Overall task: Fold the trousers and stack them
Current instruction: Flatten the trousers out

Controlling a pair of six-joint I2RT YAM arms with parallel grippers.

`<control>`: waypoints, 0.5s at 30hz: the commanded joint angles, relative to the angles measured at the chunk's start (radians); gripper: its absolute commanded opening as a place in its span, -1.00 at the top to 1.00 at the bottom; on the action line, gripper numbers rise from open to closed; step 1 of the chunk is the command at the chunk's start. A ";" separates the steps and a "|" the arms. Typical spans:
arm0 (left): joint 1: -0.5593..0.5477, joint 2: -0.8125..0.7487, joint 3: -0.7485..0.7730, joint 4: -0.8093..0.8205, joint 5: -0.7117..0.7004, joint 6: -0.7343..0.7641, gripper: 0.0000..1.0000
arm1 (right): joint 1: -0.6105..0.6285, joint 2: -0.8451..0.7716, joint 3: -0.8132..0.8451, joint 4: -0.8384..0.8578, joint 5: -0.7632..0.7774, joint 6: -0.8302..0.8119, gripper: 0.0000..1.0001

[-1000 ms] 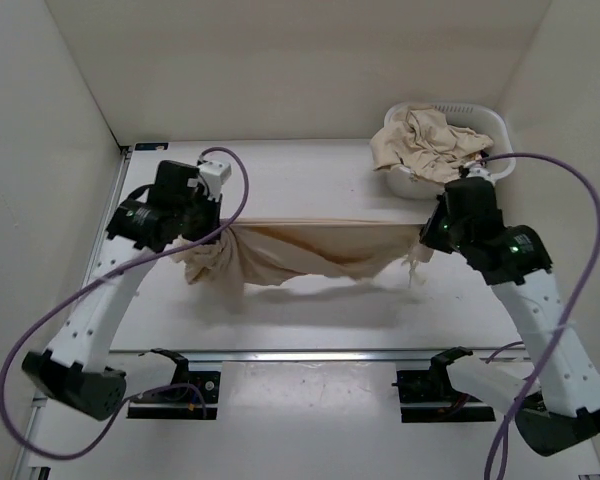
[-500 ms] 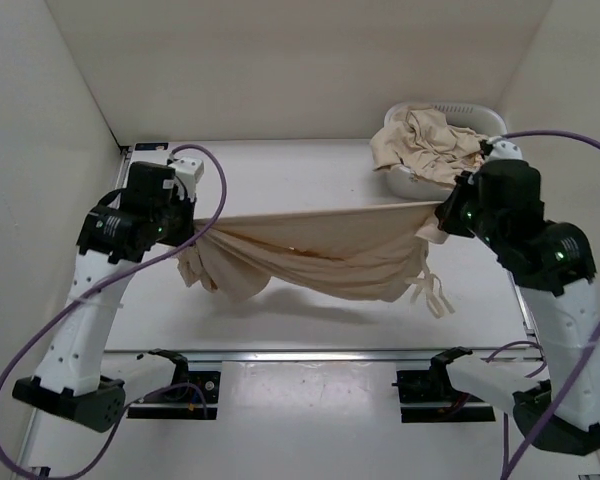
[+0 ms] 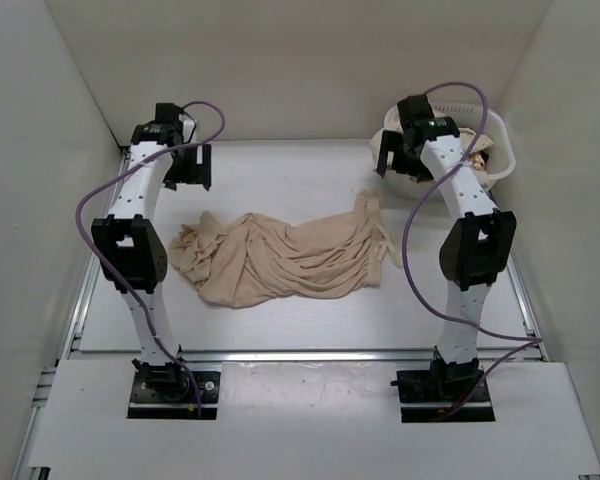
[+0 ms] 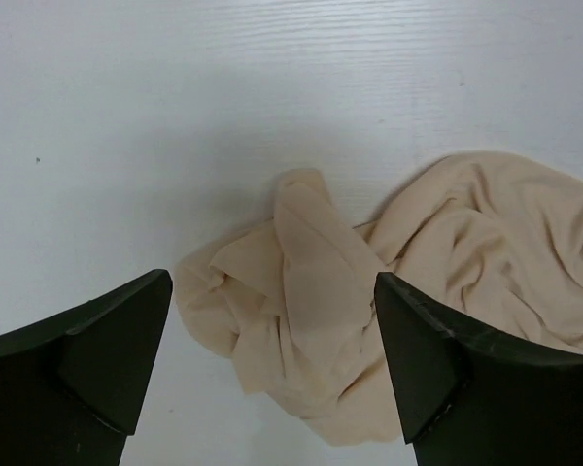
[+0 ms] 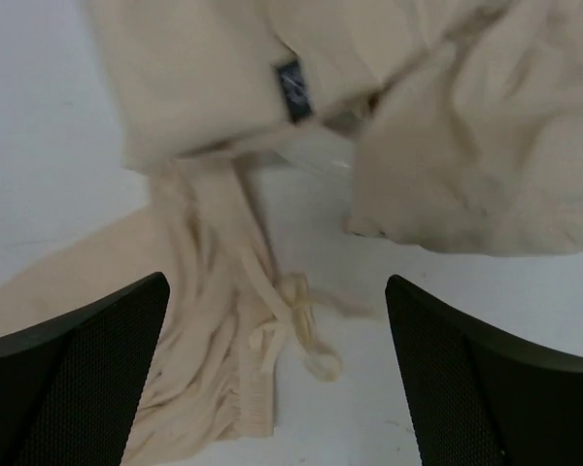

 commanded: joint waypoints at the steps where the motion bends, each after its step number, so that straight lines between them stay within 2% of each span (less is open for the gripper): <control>1: 0.064 -0.156 -0.074 -0.014 0.068 0.001 -0.94 | -0.017 -0.218 -0.191 0.043 -0.075 0.079 -0.95; 2: 0.084 -0.228 -0.197 0.004 0.101 0.001 -0.94 | -0.017 -0.325 -0.379 0.083 -0.093 0.126 -0.95; 3: 0.084 -0.262 -0.198 0.004 0.102 0.001 -0.94 | -0.017 -0.372 -0.380 0.113 -0.094 0.158 -0.95; 4: 0.084 -0.294 -0.325 0.023 0.112 0.001 -0.91 | -0.017 -0.410 -0.540 0.139 -0.104 0.193 -0.93; 7: 0.084 -0.386 -0.524 0.033 0.172 0.001 -0.84 | -0.017 -0.522 -0.789 0.163 -0.140 0.327 -0.56; 9: 0.084 -0.411 -0.594 0.044 0.191 0.001 -0.83 | -0.017 -0.554 -0.898 0.212 -0.227 0.376 -0.39; 12: 0.084 -0.429 -0.697 0.093 0.215 0.001 -0.83 | -0.017 -0.539 -1.035 0.320 -0.296 0.474 -0.34; 15: 0.061 -0.420 -0.776 0.147 0.204 0.001 -0.83 | -0.017 -0.483 -1.109 0.474 -0.379 0.562 -0.46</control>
